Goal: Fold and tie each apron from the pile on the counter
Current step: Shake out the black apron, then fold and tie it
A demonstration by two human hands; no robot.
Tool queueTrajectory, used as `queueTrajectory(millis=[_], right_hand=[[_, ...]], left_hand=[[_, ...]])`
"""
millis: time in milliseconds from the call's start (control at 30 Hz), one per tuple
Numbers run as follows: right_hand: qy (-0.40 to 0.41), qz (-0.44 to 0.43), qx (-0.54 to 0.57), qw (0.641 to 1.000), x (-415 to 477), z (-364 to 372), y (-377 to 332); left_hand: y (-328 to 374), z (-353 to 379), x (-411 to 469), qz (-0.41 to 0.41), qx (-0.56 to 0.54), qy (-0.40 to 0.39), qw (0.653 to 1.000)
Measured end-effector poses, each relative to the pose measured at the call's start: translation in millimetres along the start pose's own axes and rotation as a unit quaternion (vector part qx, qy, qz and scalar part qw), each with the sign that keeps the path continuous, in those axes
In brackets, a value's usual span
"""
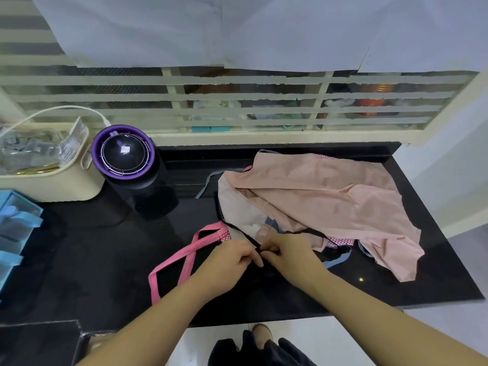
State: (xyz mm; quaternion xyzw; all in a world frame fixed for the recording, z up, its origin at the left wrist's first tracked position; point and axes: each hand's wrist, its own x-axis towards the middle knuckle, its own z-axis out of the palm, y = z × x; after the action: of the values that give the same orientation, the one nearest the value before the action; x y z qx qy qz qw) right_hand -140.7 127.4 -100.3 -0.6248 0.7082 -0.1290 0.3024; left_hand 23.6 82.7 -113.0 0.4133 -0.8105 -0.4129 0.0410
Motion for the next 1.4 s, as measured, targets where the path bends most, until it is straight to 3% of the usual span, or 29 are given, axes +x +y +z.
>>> queueTrajectory(millis=[100,200,367,467,633,900,1100,1400], right_hand=[[-0.043,-0.023,-0.049,0.998,-0.2,0.4,-0.7],[-0.052,-0.011,0.000,0.999,0.0,-2.3,0.3],[-0.095,0.035,0.174,0.980,-3.5,-4.9,2.2],[-0.086,0.042,0.224,0.970,-6.6,-10.4,3.9],[-0.063,0.010,0.117,0.991,-6.5,-18.2,9.9],[-0.034,0.004,0.026,0.999,1.0,-19.6,28.2],[0.015,0.015,-0.002,1.000,4.6,-18.6,38.8],[0.002,0.021,-0.014,1.000,8.0,-13.1,47.0]], left_hand=[[-4.2,9.5,-12.4,0.074,0.198,0.077,0.974],[-4.7,21.9,-19.0,0.046,0.212,0.099,0.971],[-1.1,35.6,-11.8,-0.006,0.004,0.144,0.990],[0.1,33.7,-12.6,-0.034,-0.060,0.142,0.987],[-5.9,17.6,-17.5,-0.056,-0.102,0.133,0.984],[-14.8,0.0,-28.7,-0.161,-0.235,0.044,0.958],[-32.8,-9.8,-28.3,-0.166,-0.142,-0.013,0.976],[-50.0,-11.5,-18.6,-0.155,0.032,-0.060,0.986]])
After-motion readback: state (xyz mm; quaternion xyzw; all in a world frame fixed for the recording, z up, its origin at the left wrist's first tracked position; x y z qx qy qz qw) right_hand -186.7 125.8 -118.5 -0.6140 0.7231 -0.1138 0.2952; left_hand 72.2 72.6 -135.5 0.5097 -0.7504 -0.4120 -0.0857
